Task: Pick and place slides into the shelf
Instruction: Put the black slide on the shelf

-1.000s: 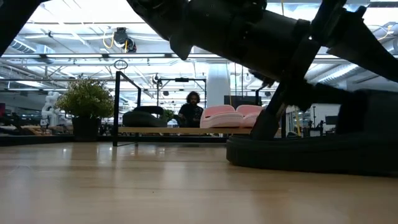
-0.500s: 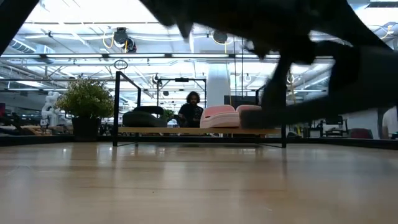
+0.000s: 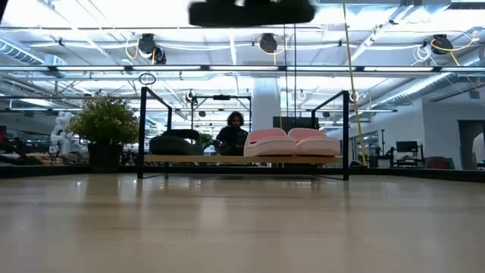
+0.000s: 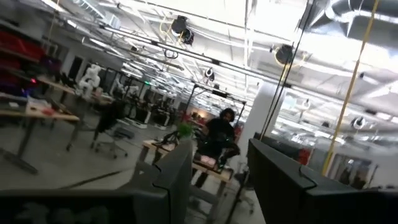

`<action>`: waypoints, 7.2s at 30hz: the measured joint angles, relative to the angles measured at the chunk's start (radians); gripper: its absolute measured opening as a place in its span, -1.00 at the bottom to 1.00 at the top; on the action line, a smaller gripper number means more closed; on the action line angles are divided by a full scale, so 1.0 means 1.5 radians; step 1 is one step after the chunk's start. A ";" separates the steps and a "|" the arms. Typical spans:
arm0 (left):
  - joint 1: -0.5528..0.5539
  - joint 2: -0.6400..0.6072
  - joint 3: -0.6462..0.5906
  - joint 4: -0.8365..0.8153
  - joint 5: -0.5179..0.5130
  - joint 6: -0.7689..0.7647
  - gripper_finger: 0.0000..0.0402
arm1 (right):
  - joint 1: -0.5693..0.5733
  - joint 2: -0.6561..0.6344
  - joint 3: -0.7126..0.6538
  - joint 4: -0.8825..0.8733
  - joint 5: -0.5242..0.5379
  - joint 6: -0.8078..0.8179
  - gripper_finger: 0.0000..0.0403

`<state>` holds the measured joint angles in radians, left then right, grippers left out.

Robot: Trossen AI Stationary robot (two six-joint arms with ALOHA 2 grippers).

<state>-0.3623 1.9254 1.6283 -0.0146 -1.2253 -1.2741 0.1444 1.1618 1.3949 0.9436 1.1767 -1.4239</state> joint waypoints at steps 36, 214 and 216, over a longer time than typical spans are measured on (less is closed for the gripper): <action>0.282 -0.030 -0.040 0.019 -0.100 -0.294 -0.99 | 0.058 -0.032 -0.069 -0.208 0.156 0.238 -0.28; 0.377 0.102 -0.025 -0.433 0.190 -0.745 -1.00 | 0.058 -0.193 -0.069 -0.224 0.105 0.103 -0.28; 0.376 0.109 -0.024 -0.414 0.184 -0.746 -1.00 | 0.058 -0.193 -0.069 -0.224 0.105 0.103 -0.28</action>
<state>0.2024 2.0892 1.5921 -0.6363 -0.9490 -2.3932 0.2309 0.8730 1.2911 0.6083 1.3338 -1.2694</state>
